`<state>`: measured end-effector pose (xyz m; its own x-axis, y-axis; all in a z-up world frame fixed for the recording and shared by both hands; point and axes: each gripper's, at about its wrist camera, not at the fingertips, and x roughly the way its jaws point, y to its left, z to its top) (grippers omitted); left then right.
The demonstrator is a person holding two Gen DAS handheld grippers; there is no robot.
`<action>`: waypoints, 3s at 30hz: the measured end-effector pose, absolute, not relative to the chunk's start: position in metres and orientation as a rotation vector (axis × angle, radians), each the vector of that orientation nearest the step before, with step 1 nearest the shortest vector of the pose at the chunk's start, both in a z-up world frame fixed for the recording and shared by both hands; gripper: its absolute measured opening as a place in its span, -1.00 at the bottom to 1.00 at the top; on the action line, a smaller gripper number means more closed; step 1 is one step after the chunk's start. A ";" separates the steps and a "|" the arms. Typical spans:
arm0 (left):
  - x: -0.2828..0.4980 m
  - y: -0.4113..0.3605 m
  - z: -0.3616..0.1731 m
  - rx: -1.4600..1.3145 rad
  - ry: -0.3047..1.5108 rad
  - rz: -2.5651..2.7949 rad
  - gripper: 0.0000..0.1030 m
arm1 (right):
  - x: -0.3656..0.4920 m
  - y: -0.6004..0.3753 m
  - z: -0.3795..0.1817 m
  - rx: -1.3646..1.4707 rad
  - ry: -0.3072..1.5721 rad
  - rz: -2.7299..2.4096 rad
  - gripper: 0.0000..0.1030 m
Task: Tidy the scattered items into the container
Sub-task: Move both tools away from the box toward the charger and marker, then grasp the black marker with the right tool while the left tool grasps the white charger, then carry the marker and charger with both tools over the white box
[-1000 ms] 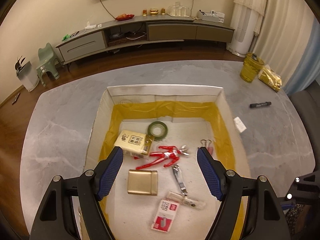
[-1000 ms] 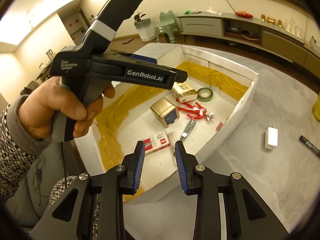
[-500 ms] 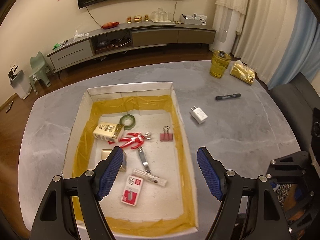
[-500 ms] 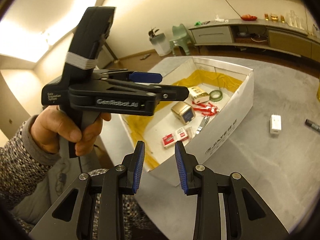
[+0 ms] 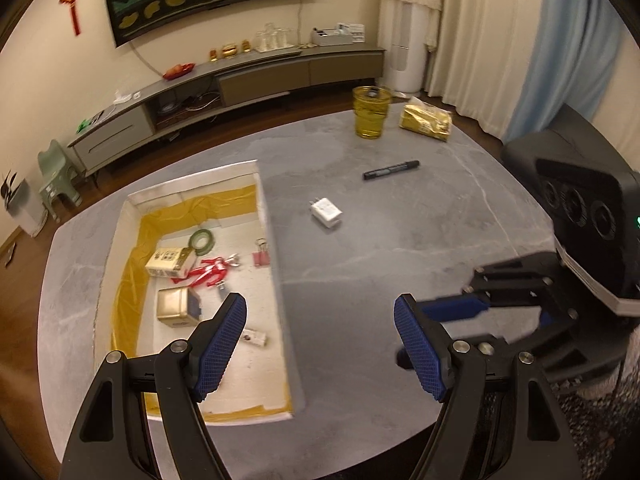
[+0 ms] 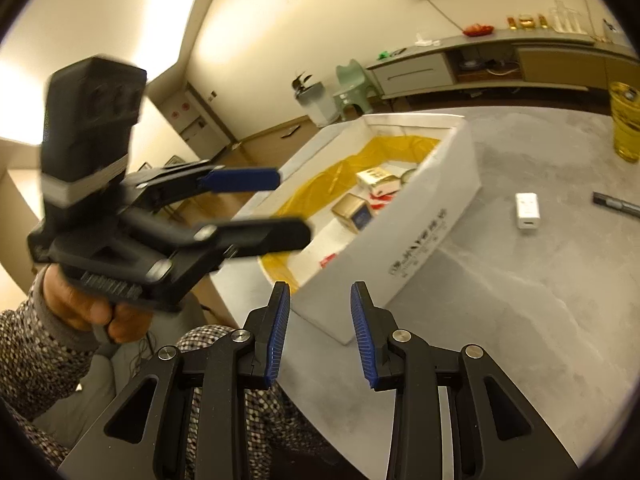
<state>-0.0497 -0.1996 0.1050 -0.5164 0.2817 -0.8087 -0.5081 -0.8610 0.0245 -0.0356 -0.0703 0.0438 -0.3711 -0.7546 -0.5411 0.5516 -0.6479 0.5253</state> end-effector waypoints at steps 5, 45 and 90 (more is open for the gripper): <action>-0.040 -0.168 0.098 -1.156 0.425 2.330 0.50 | -0.039 -0.046 0.039 1.031 -0.340 -2.145 -0.30; -0.245 -0.103 -0.069 -1.424 -0.086 2.426 0.50 | -0.268 0.060 -0.055 1.284 0.646 -2.338 -0.12; -0.154 -0.135 -0.020 -1.214 -0.162 2.417 -0.38 | -0.146 0.055 -0.032 1.368 -0.189 -2.366 -0.73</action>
